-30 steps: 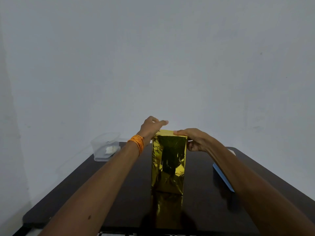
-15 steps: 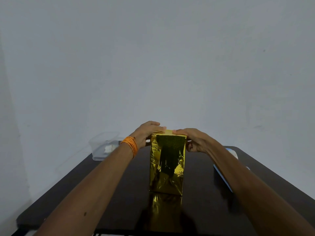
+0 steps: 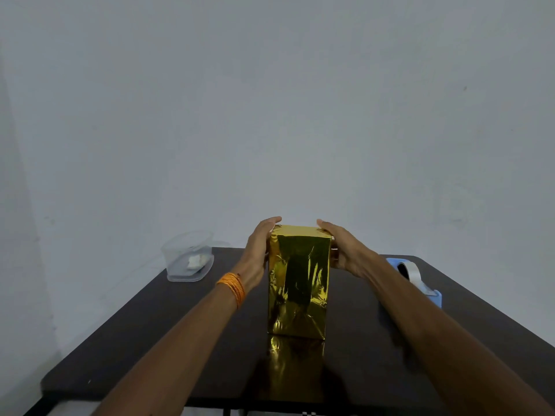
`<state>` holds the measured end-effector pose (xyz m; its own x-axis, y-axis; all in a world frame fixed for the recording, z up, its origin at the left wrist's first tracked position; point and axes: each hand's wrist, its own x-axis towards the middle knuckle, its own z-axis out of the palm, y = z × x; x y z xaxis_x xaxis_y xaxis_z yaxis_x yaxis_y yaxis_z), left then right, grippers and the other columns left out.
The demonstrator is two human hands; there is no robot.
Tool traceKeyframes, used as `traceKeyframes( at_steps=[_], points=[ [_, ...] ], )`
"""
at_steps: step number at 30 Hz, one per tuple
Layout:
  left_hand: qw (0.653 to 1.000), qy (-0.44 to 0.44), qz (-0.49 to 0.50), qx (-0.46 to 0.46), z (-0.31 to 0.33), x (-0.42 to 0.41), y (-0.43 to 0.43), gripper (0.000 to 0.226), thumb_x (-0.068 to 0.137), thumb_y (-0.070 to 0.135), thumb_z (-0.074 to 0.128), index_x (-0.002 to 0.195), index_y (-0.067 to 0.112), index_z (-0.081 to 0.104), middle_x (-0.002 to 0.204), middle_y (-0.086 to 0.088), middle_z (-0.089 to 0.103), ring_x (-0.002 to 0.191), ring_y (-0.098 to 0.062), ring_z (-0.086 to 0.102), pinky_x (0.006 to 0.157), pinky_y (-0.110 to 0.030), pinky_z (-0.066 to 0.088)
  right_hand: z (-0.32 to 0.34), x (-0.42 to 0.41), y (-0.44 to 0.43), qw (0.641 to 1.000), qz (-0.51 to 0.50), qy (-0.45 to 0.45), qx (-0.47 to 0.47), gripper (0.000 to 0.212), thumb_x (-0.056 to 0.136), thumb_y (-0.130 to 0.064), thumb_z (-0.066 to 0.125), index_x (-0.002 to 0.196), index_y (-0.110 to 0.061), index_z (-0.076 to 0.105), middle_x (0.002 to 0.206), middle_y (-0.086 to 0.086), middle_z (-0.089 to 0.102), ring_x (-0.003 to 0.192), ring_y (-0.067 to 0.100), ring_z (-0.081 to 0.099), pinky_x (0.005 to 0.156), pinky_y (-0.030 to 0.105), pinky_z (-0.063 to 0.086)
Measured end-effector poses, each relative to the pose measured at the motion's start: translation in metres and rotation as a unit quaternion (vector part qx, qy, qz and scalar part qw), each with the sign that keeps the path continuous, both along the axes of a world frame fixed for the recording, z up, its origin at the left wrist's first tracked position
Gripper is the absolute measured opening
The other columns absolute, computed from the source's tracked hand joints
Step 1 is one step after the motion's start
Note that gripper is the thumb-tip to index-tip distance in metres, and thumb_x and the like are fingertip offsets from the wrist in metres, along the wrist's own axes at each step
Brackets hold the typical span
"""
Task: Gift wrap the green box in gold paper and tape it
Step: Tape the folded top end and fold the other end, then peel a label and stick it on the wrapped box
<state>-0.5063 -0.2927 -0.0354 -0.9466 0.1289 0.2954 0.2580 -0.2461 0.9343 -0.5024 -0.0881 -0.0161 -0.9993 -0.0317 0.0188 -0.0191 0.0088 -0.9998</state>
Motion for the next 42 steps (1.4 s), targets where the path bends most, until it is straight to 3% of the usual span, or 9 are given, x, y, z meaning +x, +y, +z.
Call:
traceKeyframes(
  at_steps=[6,11,15,19,23,26,35,39,42],
  points=[
    [0.997,0.004,-0.052,-0.057,-0.032,0.004,-0.013,0.086,0.083,0.079,0.043,0.143,0.017,0.047,0.119,-0.005,0.068,0.108,-0.018,0.066,0.102,-0.044,0.047,-0.016,0.016,0.014,0.998,0.042,0.039,-0.029,0.067,0.093,-0.068,0.047,0.128,-0.013,0.061,0.099,0.016,0.06,0.091,0.029,0.059,0.09,0.048,0.05],
    [0.991,0.034,-0.066,-0.11,-0.055,0.012,-0.023,0.063,0.081,0.068,0.059,0.134,0.034,0.05,0.135,-0.003,0.058,0.126,-0.025,0.055,0.108,-0.055,0.042,-0.04,0.034,0.028,0.99,0.12,0.076,0.002,0.082,0.062,-0.061,0.083,0.13,-0.021,0.06,0.119,0.007,0.065,0.112,0.023,0.063,0.104,0.047,0.044],
    [0.991,0.03,-0.063,-0.112,-0.06,0.017,-0.023,0.064,0.081,0.07,0.06,0.136,0.039,0.049,0.139,0.002,0.057,0.13,-0.021,0.052,0.11,-0.056,0.038,-0.062,0.035,0.027,0.987,0.113,0.081,0.077,0.074,0.073,-0.042,0.082,0.138,-0.036,0.048,0.132,0.0,0.063,0.123,0.016,0.06,0.106,0.047,0.045],
    [0.993,0.009,-0.052,-0.107,-0.063,0.018,-0.022,0.068,0.079,0.063,0.068,0.139,0.041,0.045,0.135,0.002,0.061,0.124,-0.02,0.058,0.11,-0.054,0.039,-0.075,0.032,0.025,0.991,0.073,0.097,0.063,0.08,0.079,-0.051,0.079,0.147,-0.031,0.043,0.141,0.002,0.057,0.127,0.017,0.058,0.106,0.049,0.048],
    [0.993,0.008,-0.043,-0.114,-0.072,0.015,-0.022,0.074,0.08,0.059,0.067,0.145,0.039,0.038,0.132,0.003,0.061,0.119,-0.016,0.061,0.11,-0.05,0.04,-0.076,0.033,0.012,0.989,0.033,0.127,0.065,0.054,0.091,-0.046,0.063,0.141,-0.03,0.049,0.132,-0.003,0.063,0.118,0.012,0.062,0.093,0.034,0.055],
    [0.992,0.02,-0.019,-0.121,-0.072,0.014,-0.018,0.061,0.09,0.056,0.06,0.144,0.036,0.039,0.127,0.01,0.057,0.114,-0.004,0.055,0.103,-0.039,0.042,-0.076,0.033,0.002,0.988,0.016,0.14,0.061,0.046,0.093,-0.05,0.059,0.136,-0.034,0.055,0.13,-0.009,0.064,0.118,0.007,0.062,0.097,0.039,0.054],
    [0.989,0.019,0.052,-0.141,-0.072,0.005,0.001,0.067,0.084,0.072,0.052,0.137,0.031,0.053,0.125,0.007,0.066,0.112,-0.011,0.064,0.1,-0.041,0.051,-0.087,0.035,-0.003,0.987,-0.015,0.138,0.081,0.022,0.104,-0.03,0.046,0.122,-0.028,0.06,0.11,-0.005,0.073,0.096,0.007,0.072,0.074,0.023,0.058],
    [0.985,-0.016,0.084,-0.149,-0.066,0.001,0.01,0.069,0.081,0.077,0.05,0.124,0.026,0.066,0.113,0.01,0.071,0.105,-0.012,0.067,0.1,-0.041,0.051,-0.082,0.029,-0.004,0.982,-0.07,0.129,0.121,0.03,0.103,-0.041,0.047,0.11,-0.019,0.066,0.106,0.005,0.072,0.098,0.016,0.069,0.09,0.041,0.055],
    [0.982,-0.022,0.09,-0.166,-0.061,0.0,0.014,0.054,0.088,0.071,0.048,0.11,0.026,0.07,0.104,0.007,0.073,0.098,-0.015,0.069,0.096,-0.042,0.053,-0.077,0.024,-0.002,0.978,-0.082,0.112,0.158,0.032,0.103,-0.049,0.042,0.096,-0.027,0.064,0.093,-0.009,0.068,0.092,0.012,0.064,0.084,0.03,0.047]
  ],
)
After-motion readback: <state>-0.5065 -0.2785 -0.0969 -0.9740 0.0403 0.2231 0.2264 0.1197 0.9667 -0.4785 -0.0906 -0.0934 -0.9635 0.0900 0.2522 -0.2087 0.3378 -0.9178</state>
